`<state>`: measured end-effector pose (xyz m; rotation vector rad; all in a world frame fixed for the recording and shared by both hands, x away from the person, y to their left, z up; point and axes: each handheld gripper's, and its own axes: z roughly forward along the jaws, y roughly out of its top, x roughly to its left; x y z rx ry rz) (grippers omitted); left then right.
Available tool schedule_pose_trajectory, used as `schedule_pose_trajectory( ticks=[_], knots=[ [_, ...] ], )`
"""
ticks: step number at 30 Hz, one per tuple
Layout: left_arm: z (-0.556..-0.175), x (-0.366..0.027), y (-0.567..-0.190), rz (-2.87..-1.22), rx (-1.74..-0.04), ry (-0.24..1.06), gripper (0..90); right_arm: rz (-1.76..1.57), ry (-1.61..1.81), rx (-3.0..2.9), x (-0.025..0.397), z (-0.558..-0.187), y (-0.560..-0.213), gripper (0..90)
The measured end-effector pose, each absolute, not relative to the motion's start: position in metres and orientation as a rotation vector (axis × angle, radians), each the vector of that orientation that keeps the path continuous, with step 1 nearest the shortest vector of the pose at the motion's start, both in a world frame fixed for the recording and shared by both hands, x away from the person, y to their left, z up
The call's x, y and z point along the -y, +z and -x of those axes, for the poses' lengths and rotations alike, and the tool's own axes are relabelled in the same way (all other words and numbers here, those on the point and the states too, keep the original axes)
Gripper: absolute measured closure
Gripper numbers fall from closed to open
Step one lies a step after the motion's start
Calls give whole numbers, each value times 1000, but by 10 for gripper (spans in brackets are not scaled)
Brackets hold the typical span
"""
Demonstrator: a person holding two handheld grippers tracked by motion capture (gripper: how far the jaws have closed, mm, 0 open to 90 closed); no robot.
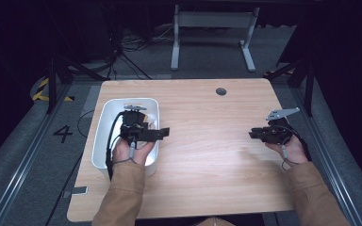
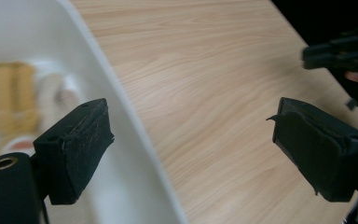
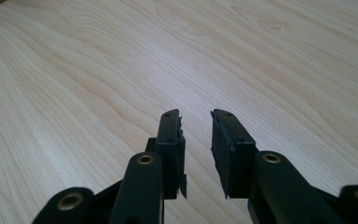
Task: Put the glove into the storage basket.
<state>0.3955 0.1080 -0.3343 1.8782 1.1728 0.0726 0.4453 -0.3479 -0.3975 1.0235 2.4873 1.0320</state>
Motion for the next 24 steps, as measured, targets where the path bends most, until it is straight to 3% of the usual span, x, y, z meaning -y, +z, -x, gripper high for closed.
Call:
schedule_pose_trajectory(
  ticks=[12,20,22,24],
  knots=[
    [-378,-43,-350,-2081,-744,-4,178,-992,1038,-2480,350,-443,-394,721],
    [-377,-30,-369,-2095,-722,-26,180,-965,1033,-2492,345,-442,-395,714],
    [-382,-27,-381,-2106,-773,-138,171,-960,1035,-2499,344,-442,-397,713],
    [-383,-25,-385,-2128,-776,-156,164,-961,1033,-2507,343,-442,-399,712]
  ],
)
